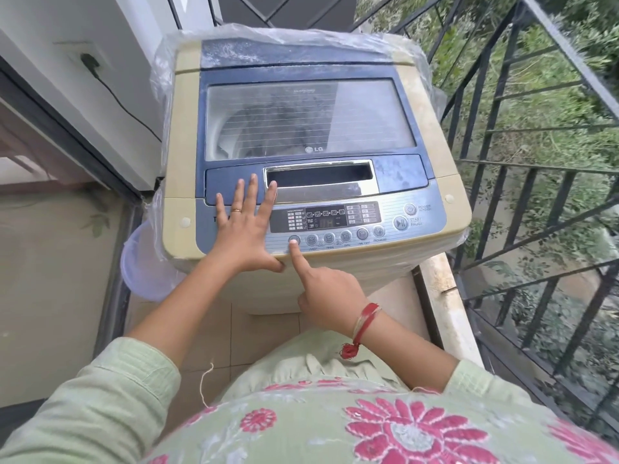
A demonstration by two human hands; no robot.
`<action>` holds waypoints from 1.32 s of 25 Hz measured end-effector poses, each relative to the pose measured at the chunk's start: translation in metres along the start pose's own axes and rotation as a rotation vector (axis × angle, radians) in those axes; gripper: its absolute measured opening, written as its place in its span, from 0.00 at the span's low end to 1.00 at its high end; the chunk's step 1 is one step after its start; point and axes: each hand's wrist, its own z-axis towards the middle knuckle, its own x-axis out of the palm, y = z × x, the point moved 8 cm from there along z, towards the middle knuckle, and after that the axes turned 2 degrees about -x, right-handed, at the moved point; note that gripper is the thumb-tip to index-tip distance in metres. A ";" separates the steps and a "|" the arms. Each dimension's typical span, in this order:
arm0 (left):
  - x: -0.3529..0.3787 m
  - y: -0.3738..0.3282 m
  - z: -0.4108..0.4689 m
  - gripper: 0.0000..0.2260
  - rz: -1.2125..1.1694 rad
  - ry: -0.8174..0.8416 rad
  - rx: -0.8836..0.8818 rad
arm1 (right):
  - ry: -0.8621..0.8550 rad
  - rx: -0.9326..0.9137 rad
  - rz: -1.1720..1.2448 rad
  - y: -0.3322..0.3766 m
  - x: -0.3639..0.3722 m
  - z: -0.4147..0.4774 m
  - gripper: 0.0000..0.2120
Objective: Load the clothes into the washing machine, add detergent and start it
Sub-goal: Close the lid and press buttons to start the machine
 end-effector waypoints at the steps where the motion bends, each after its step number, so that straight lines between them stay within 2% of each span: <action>1: 0.000 0.000 0.000 0.63 0.005 0.008 -0.001 | 0.018 0.001 0.048 -0.004 0.001 -0.001 0.40; 5: 0.001 0.002 0.001 0.64 0.021 0.021 -0.006 | 0.021 0.044 0.096 -0.025 -0.001 -0.017 0.40; 10: 0.000 0.001 0.001 0.64 0.018 0.032 -0.004 | 0.034 0.140 -0.016 -0.049 -0.008 -0.029 0.39; 33: 0.003 0.004 0.001 0.65 -0.010 0.017 -0.010 | -0.011 0.201 -0.068 -0.043 -0.005 -0.016 0.38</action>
